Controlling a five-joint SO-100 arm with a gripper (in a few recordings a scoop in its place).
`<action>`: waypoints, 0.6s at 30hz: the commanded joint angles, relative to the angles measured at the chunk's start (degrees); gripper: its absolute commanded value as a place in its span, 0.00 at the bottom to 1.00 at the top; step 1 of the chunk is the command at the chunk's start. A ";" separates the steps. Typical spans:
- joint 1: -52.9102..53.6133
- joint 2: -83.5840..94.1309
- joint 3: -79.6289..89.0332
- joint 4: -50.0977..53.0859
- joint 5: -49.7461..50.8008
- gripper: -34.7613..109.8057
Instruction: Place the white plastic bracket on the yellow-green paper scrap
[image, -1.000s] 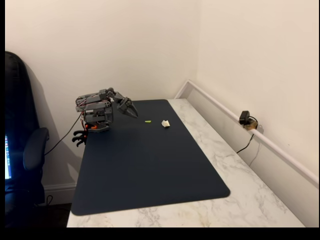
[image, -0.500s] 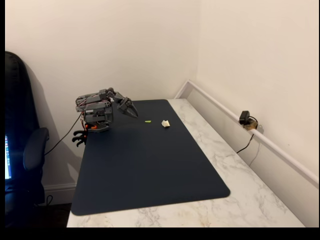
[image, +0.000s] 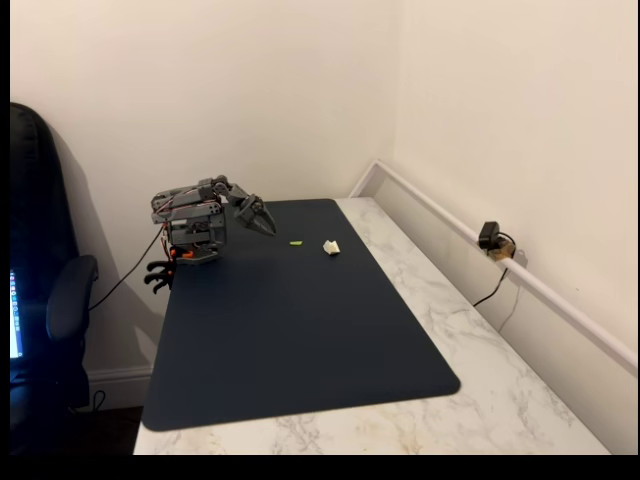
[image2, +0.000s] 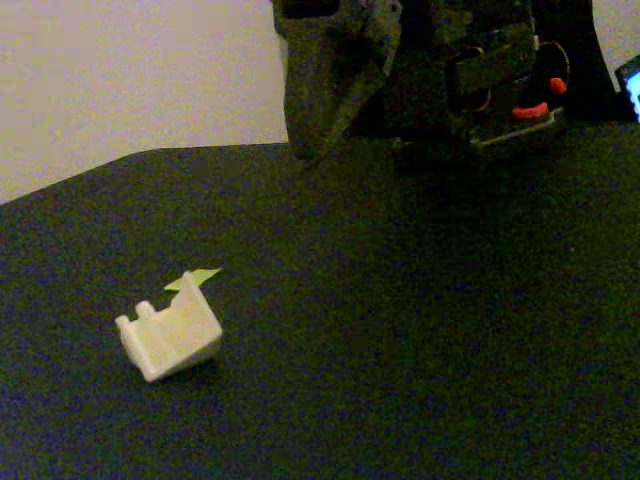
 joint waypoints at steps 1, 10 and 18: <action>-0.35 1.93 -0.88 0.35 -0.97 0.24; 0.88 1.85 -4.31 2.81 7.21 0.24; 2.37 -20.74 -30.41 9.23 5.45 0.24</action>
